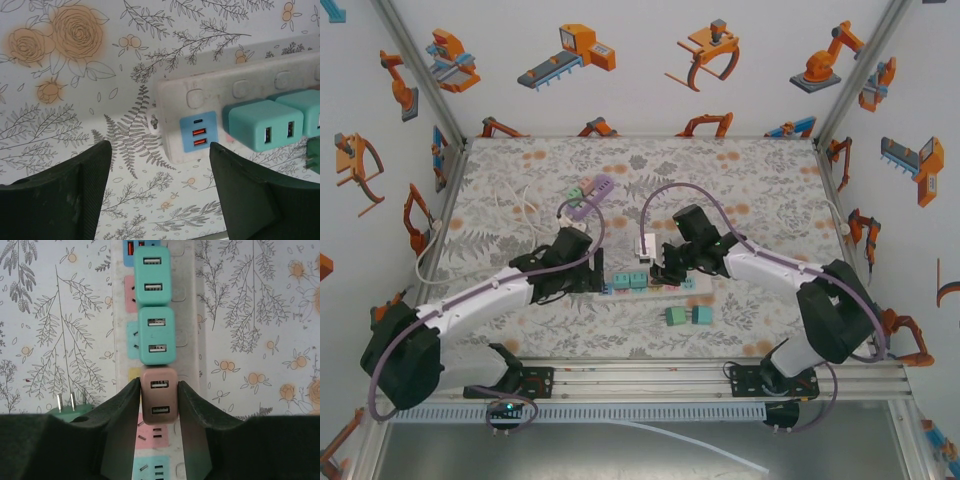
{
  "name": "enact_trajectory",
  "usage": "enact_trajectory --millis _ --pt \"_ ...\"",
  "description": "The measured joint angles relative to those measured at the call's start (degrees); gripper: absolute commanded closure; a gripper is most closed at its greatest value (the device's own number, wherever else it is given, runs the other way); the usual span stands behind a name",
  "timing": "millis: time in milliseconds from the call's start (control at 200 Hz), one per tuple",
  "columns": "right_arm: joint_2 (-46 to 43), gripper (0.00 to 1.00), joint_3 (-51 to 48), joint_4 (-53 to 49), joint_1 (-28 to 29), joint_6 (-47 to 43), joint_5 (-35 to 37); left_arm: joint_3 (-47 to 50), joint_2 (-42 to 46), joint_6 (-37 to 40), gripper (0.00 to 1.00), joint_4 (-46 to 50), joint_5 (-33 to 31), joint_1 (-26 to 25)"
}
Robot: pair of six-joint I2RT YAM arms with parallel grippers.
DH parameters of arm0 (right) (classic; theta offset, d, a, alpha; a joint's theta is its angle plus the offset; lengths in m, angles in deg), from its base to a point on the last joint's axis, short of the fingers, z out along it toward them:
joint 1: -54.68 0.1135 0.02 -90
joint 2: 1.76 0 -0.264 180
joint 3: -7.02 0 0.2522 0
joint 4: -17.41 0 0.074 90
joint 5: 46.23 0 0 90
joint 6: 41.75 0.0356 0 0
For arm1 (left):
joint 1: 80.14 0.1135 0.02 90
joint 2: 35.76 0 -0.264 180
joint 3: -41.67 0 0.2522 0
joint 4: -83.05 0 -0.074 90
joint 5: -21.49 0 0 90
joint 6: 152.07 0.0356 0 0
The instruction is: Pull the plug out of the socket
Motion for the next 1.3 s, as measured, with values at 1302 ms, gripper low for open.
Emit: enact_trajectory --millis 1302 --pt "1.8 0.83 3.9 -5.4 -1.7 -1.2 -4.3 -0.3 -6.6 -0.8 0.38 -3.1 -0.2 -2.0"
